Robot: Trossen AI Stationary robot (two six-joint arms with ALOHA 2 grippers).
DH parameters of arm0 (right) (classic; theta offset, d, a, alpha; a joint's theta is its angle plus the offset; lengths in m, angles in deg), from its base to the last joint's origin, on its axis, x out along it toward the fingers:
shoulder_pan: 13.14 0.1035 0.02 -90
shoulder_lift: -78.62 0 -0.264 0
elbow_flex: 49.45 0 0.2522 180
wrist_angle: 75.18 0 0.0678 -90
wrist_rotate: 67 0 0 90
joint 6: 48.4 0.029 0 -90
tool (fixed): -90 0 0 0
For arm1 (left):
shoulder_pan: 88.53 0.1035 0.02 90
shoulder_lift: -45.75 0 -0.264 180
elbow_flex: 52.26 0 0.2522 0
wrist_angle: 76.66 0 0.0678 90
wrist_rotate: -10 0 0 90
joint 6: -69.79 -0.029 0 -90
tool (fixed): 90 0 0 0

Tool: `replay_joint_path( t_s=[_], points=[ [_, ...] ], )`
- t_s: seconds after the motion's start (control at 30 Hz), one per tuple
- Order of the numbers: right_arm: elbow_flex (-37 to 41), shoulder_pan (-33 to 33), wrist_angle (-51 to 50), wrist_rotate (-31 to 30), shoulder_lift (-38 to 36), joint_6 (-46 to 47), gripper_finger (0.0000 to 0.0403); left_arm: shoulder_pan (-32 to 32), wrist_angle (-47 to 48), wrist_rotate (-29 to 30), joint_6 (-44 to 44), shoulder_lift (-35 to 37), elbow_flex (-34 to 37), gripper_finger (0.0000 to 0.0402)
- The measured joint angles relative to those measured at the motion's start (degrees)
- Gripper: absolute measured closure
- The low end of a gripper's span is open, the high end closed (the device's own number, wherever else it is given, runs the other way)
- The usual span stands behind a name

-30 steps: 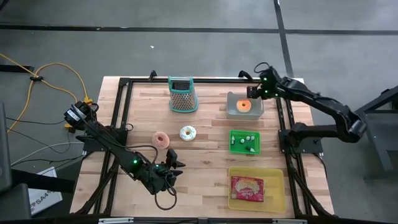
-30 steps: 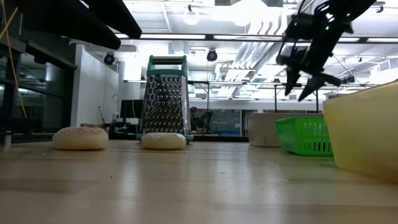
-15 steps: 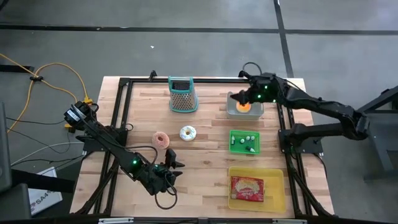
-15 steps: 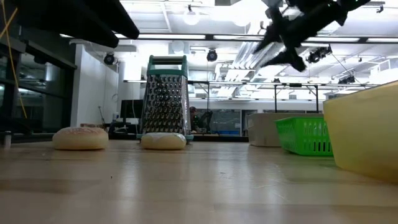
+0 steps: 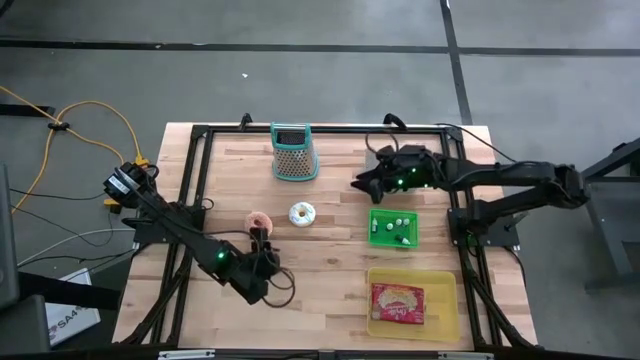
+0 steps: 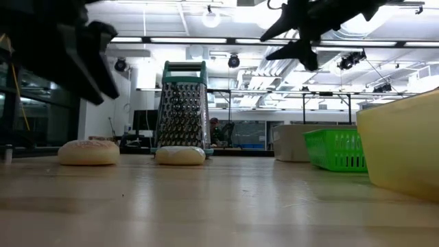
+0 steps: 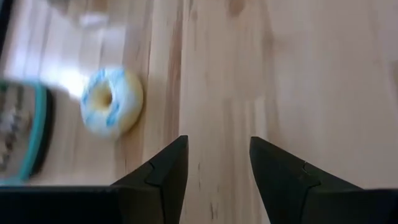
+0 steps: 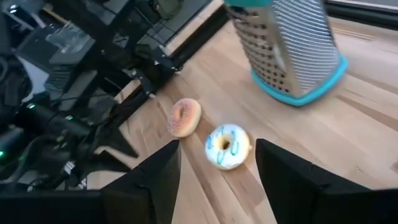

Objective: Pick & Place Food Item
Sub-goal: Put the white donut into the gray bin

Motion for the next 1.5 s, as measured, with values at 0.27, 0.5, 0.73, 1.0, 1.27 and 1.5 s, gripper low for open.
replay_joint_path(
  t_s=[0.27, 0.5, 0.73, 1.0, 1.27, 1.5],
  points=[
    [0.0, 4.0, 5.0, -0.8, 4.6, -3.9, 0.0208, 2.3, 9.8, -0.6, 9.5, 0.0, 0.0, 0.0239],
    [0.1, 6.7, 8.6, -0.9, 8.8, -12.0, 0.0208, 1.8, 9.4, -1.2, 12.1, 0.0, 0.0, 0.0239],
    [0.1, 8.0, 12.7, -1.0, 13.4, -18.3, 0.0208, -0.5, 8.2, -1.2, 15.1, 0.0, 0.0, 0.0239],
    [-4.5, 10.9, 14.0, -3.1, 23.1, -25.8, 0.0208, -2.2, 5.0, -1.1, 15.7, 0.0, 0.0, 0.0239],
    [-19.9, 12.6, 0.9, -5.7, 34.5, -36.0, 0.0208, -2.3, 4.8, -2.1, 16.8, 0.1, 0.0, 0.0239],
    [-25.3, 12.7, -2.2, -5.7, 40.9, -40.9, 0.0208, -2.5, 4.5, -2.4, 16.8, 0.1, 0.0, 0.0239]
  ],
)
